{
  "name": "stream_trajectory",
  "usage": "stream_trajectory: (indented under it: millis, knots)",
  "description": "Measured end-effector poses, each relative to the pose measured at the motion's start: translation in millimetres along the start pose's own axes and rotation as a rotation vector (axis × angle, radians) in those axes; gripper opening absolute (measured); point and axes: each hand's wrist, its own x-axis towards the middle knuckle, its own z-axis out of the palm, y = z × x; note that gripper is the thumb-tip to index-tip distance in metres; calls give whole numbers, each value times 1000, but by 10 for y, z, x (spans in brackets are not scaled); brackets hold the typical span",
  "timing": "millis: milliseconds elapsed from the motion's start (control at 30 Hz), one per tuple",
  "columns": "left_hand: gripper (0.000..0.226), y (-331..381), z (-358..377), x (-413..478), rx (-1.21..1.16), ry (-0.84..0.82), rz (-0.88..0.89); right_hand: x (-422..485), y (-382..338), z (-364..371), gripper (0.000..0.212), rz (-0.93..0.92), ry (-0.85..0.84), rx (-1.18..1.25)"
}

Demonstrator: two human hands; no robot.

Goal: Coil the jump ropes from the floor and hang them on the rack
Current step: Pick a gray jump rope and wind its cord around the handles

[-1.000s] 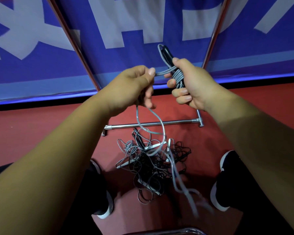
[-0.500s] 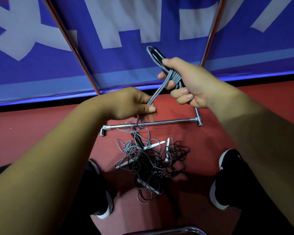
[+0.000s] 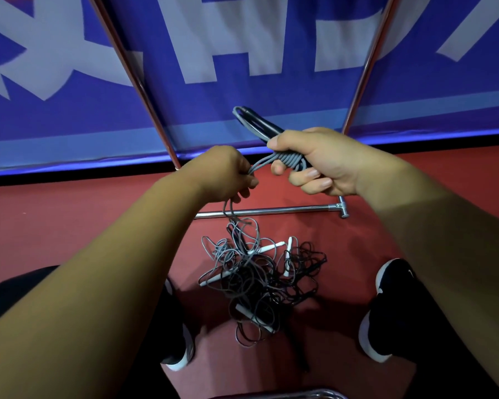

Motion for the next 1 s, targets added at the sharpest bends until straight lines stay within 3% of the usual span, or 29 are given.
stream_trajectory:
  millis: [200,433,567,733,800,867,1000]
  knots:
    - [18,2,-14,17,-51,52,-5,-37,18,48,6,-37,10,-5]
    - [22,10,-32,20,-73,92,-6,7,24,50,16,-79,77,0]
    - [21,1,-43,27,-92,110,-7,34,29,52,4,-72,72,8]
    - [17,-7,-65,24,-307,132,5,-108,-15,115,23,-23,-96,-3]
    - [8,-6,-67,-9,-518,107,27,-200,-53,111,29,76,-202,-113]
    - [20,-42,-63,-27,-698,56,90,-242,-58,84,25,189,-319,-172]
    - [14,-19,-86,-73,-808,-7,150,-178,0,13,47,338,-487,-204]
